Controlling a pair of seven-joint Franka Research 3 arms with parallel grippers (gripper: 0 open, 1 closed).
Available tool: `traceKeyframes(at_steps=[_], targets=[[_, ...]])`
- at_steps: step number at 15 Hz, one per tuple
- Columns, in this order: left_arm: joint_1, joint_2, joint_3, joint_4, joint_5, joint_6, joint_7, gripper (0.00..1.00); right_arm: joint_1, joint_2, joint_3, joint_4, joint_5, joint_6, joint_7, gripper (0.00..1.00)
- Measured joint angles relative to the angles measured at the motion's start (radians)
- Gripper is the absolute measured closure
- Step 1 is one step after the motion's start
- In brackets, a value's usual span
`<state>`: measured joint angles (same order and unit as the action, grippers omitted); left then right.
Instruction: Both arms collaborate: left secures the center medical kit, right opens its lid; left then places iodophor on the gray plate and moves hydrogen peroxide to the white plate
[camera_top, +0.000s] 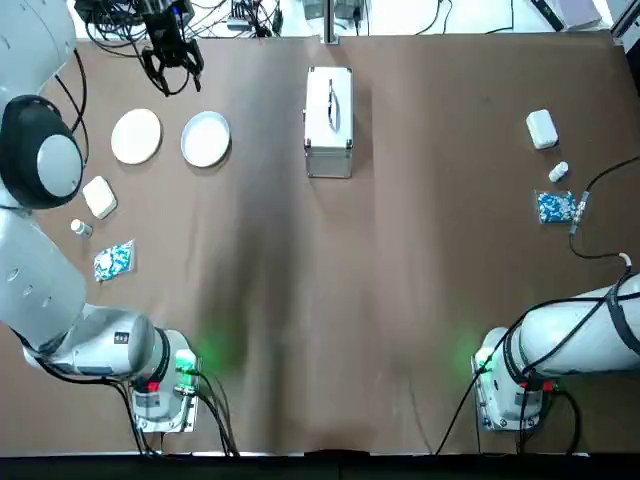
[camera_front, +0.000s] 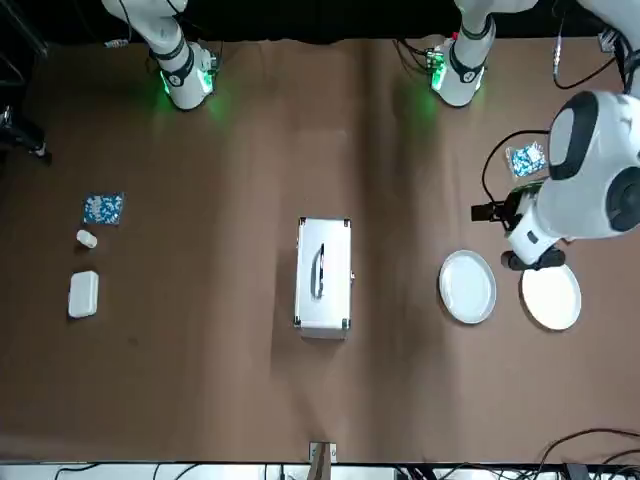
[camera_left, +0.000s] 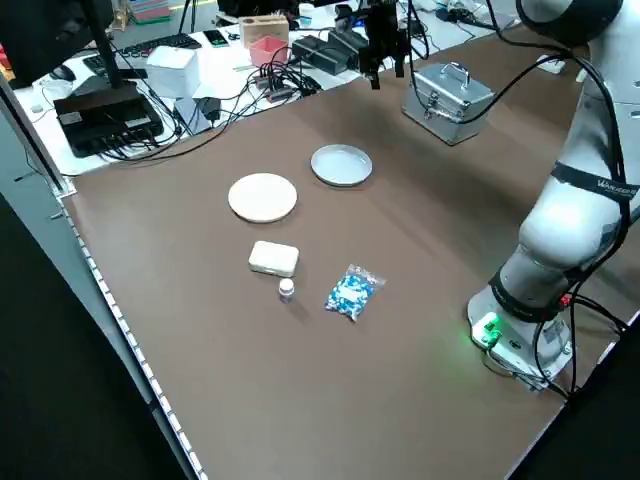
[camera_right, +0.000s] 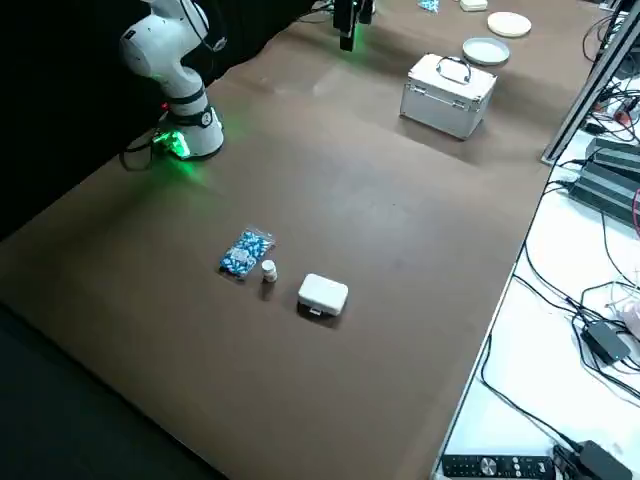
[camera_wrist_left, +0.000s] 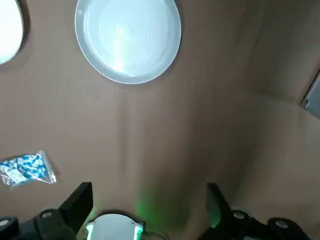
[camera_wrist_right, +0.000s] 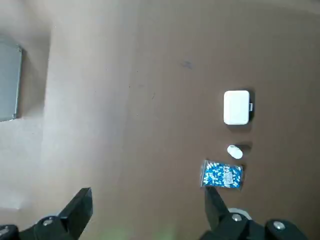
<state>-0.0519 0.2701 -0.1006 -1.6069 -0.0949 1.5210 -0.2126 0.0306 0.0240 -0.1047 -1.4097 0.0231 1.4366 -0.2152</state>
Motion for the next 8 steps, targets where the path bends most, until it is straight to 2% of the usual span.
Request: traceKeyframes(at_steps=[4, 8], targets=[[-0.013, 0.004, -0.010, -0.046, -0.006, 0.062, -0.104, 0.00, 0.020, 0.000, 0.002, 0.000, 0.000, -0.001, 0.000, 0.01], [-0.021, 0.004, -0.049, -0.107, -0.006, 0.165, -0.239, 0.00, 0.045, 0.000, 0.005, 0.000, 0.000, -0.002, 0.007, 0.01]])
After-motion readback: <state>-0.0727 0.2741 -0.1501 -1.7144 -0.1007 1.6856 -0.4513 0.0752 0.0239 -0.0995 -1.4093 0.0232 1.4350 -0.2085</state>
